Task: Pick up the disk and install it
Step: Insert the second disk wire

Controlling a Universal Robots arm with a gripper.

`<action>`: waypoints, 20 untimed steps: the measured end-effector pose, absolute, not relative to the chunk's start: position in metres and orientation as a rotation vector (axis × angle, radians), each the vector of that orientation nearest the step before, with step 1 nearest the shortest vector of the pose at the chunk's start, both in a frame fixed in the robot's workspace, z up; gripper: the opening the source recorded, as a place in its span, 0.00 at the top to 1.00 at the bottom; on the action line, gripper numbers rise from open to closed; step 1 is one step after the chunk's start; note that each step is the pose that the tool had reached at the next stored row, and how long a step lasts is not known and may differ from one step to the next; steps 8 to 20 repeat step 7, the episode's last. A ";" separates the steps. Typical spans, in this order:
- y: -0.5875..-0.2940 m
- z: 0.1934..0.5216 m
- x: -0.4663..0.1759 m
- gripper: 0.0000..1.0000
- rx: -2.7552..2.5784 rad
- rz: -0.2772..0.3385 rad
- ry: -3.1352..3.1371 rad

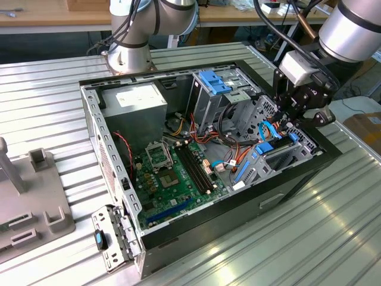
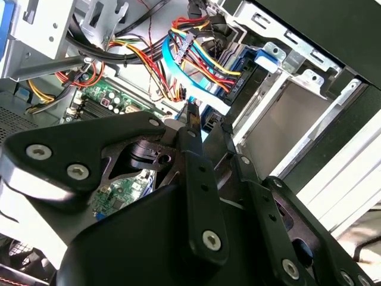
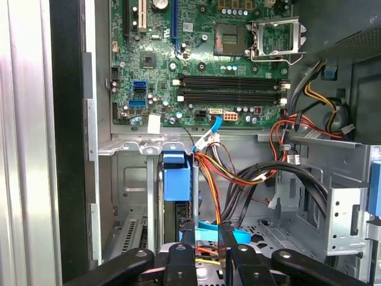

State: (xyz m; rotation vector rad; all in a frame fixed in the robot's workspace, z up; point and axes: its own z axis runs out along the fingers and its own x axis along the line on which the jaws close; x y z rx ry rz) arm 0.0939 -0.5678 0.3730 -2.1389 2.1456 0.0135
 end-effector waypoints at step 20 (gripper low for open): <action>-0.568 0.373 0.094 0.71 -2.140 0.017 2.147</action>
